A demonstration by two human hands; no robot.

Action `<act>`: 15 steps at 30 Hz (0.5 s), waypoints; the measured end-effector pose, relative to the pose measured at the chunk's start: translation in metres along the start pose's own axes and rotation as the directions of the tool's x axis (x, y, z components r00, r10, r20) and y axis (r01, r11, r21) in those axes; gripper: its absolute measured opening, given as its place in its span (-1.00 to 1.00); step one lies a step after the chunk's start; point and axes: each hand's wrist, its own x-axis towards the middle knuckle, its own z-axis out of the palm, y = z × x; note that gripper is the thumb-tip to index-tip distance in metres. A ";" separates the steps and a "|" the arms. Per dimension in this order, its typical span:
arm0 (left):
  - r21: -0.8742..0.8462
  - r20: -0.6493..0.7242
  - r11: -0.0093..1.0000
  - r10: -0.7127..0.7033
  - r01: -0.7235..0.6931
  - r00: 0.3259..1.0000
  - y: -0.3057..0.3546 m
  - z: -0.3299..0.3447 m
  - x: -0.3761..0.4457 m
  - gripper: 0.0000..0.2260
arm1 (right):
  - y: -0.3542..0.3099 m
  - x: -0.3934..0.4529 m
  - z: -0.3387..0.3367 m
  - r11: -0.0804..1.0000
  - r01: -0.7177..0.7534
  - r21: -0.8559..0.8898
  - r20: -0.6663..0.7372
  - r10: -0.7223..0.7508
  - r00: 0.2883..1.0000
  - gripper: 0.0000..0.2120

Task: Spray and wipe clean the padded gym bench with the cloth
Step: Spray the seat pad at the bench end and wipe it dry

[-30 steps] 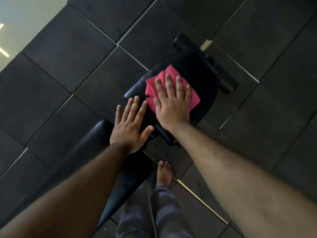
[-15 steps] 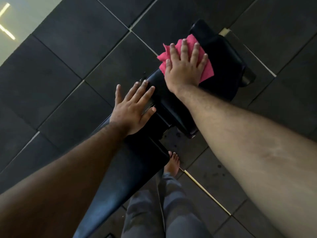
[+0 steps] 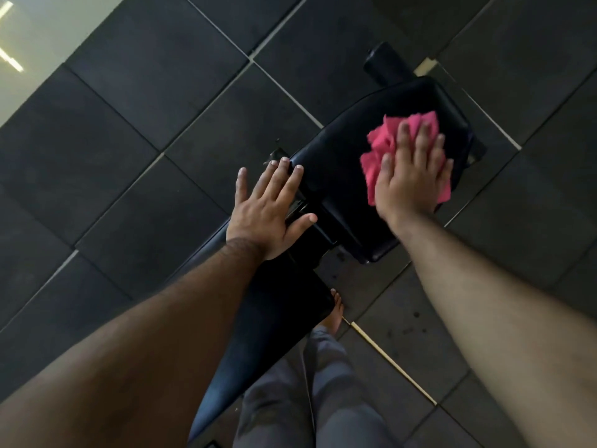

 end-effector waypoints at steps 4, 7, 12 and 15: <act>-0.004 -0.001 1.000 0.006 -0.006 1.000 -0.001 0.000 0.001 -0.17 | -0.065 0.057 0.000 0.997 -0.080 -0.020 0.004 0.080 0.997 -0.39; -0.012 -0.001 1.000 0.003 -0.003 1.000 0.000 -0.002 0.001 -0.20 | -0.106 0.045 0.011 0.989 0.134 -0.055 0.050 -0.131 0.990 -0.43; -0.024 0.027 1.000 0.004 -0.003 1.000 -0.001 -0.003 0.003 -0.22 | -0.065 -0.051 0.021 0.975 0.221 -0.001 -0.007 -0.221 0.975 -0.41; 0.000 0.038 1.000 0.005 -0.005 0.999 -0.001 -0.001 0.004 -0.17 | -0.017 -0.065 0.017 0.998 0.066 0.009 0.018 -0.066 0.998 -0.39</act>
